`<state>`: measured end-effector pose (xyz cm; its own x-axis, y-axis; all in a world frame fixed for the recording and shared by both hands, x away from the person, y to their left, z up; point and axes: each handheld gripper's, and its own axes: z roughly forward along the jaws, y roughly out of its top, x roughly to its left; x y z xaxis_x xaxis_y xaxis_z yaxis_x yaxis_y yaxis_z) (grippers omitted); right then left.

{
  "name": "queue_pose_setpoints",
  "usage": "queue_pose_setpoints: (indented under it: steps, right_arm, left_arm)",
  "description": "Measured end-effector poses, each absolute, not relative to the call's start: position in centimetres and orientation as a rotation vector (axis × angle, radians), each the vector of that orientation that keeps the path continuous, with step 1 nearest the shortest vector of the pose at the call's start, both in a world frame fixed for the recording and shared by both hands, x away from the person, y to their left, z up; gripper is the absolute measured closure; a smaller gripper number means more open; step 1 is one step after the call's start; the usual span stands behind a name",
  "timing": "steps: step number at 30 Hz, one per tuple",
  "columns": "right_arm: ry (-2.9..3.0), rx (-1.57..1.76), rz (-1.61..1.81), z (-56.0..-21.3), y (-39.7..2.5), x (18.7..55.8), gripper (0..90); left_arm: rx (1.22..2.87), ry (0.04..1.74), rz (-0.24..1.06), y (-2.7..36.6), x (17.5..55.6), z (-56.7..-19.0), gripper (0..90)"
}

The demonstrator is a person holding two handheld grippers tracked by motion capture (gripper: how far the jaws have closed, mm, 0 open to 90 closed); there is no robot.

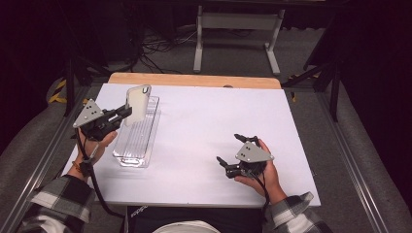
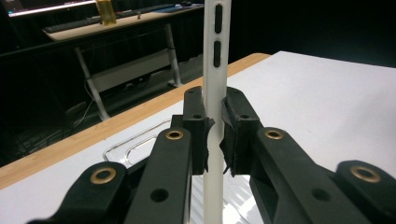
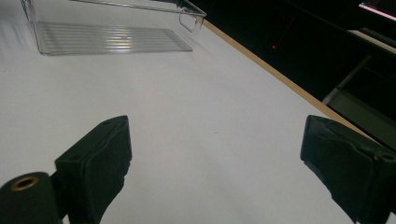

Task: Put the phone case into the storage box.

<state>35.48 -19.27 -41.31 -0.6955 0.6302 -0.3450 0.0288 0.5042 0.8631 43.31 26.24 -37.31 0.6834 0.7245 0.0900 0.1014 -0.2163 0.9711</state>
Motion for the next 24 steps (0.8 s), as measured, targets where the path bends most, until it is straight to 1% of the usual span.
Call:
queue_pose_setpoints:
  steps: [8,24]
  right_arm:
    - [2.101,0.546,1.177,-41.5,-19.1,35.6,9.6]
    - [2.089,0.536,1.176,-41.5,-19.2,35.6,9.6]
  left_arm:
    - [1.723,0.659,0.609,26.5,45.3,-37.8,81.4]
    - [1.737,0.669,0.605,26.1,47.8,-38.4,81.4]
